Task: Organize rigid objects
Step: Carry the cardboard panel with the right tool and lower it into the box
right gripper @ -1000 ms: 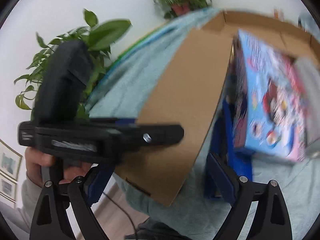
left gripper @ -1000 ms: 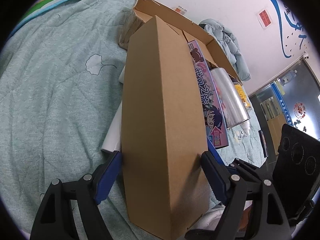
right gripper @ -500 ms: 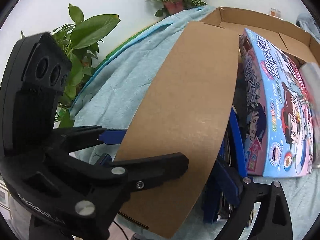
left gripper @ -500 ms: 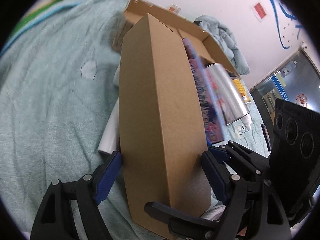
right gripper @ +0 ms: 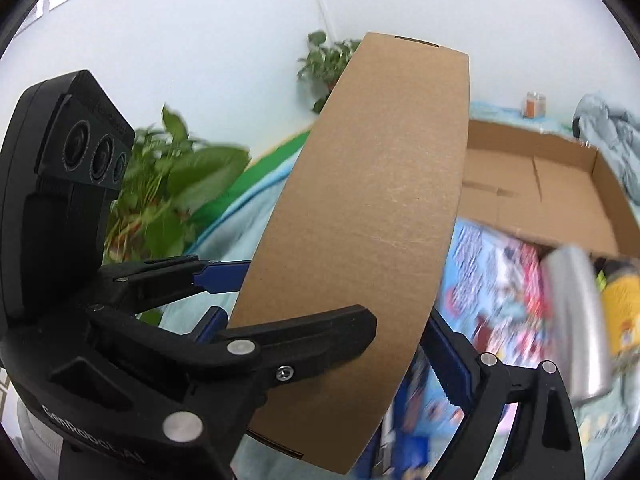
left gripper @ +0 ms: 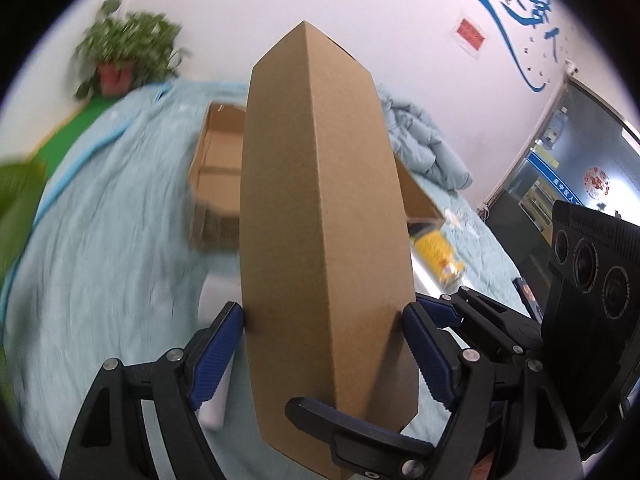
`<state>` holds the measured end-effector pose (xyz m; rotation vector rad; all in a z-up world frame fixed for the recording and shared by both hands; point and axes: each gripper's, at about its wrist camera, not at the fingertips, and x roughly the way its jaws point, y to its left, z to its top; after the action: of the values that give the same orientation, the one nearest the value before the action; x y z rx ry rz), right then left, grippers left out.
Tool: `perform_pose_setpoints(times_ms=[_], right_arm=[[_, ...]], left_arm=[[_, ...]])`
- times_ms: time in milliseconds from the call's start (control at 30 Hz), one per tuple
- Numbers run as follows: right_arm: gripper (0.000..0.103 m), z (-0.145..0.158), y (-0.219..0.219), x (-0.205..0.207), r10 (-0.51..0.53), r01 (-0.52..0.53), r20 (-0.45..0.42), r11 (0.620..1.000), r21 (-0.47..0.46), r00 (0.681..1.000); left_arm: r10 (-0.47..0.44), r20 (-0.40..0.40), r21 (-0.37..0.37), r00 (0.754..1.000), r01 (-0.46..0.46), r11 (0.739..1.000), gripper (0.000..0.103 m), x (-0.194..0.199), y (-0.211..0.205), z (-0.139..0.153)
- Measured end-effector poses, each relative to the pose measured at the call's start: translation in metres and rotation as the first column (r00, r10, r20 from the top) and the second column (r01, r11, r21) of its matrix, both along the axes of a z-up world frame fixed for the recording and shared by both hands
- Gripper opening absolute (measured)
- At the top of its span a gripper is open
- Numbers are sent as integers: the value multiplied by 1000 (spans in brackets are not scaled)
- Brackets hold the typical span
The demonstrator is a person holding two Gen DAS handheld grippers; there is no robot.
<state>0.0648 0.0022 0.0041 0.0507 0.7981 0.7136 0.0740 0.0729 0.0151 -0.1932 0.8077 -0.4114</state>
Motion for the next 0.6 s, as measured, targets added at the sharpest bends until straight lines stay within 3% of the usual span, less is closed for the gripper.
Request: perform_pose_setpoints(times_ms=[233, 600], right_arm=[[94, 20, -23, 45, -52, 52, 14, 999, -4, 999], [94, 42, -13, 128, -48, 48, -12, 998, -28, 999]], left_arm=[[-28, 17, -3, 999, 28, 1000, 81, 45, -16, 8], [-28, 2, 6, 1000, 28, 1000, 81, 124, -10, 17]])
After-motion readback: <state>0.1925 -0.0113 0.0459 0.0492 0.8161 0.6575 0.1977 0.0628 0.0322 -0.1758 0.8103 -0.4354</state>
